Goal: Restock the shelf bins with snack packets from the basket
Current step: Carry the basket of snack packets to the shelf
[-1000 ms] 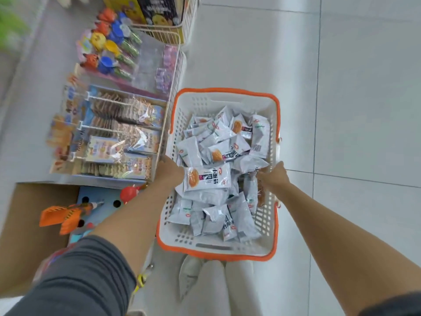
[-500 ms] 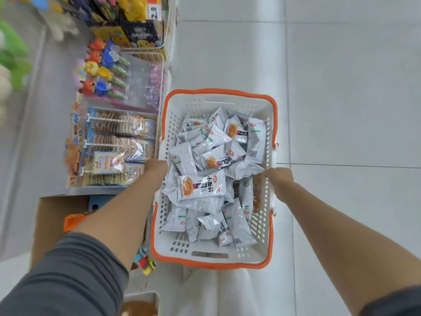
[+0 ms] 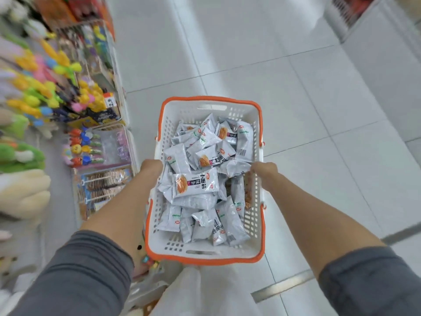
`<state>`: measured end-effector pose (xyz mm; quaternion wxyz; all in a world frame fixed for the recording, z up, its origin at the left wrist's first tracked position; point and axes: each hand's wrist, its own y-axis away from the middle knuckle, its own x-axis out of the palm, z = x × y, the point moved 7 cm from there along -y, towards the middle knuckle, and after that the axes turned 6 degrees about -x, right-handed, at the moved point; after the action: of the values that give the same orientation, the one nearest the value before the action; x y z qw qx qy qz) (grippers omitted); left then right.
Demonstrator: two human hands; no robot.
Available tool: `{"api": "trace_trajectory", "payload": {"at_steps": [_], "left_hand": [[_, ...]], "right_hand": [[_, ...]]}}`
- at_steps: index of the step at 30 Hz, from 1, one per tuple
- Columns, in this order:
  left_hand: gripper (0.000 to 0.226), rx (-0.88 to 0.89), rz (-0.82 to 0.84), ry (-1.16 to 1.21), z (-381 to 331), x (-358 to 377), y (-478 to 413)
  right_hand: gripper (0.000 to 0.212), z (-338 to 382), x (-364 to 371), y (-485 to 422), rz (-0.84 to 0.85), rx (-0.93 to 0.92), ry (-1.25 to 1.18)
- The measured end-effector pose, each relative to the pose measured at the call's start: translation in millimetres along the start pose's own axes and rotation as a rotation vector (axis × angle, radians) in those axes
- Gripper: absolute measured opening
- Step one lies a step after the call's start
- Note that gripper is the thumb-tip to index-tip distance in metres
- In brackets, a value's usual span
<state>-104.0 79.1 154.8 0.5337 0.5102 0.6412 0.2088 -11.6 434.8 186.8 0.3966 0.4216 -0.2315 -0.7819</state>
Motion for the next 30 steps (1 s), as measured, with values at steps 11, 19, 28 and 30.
{"api": "trace_trajectory", "payload": {"at_steps": [11,19,28,30], "left_hand": [[0.009,0.207,0.101,-0.178,-150.6,128.3,141.7],[0.011,0.409,0.264,-0.462,-243.0,302.8,230.4],[0.033,0.545,0.526,-0.874,-284.7,514.3,341.6],[0.034,0.583,0.573,-0.975,-277.7,567.1,371.9]], "right_hand": [[0.032,10.1,-182.8,-21.2,-0.034,0.059,-0.223],[0.038,-16.7,-312.5,-63.4,-0.225,0.183,-0.401],[0.038,-88.5,-445.6,-92.9,-0.472,0.344,-0.717],[0.03,-117.8,-473.2,-94.4,-0.533,0.398,-0.787]]}}
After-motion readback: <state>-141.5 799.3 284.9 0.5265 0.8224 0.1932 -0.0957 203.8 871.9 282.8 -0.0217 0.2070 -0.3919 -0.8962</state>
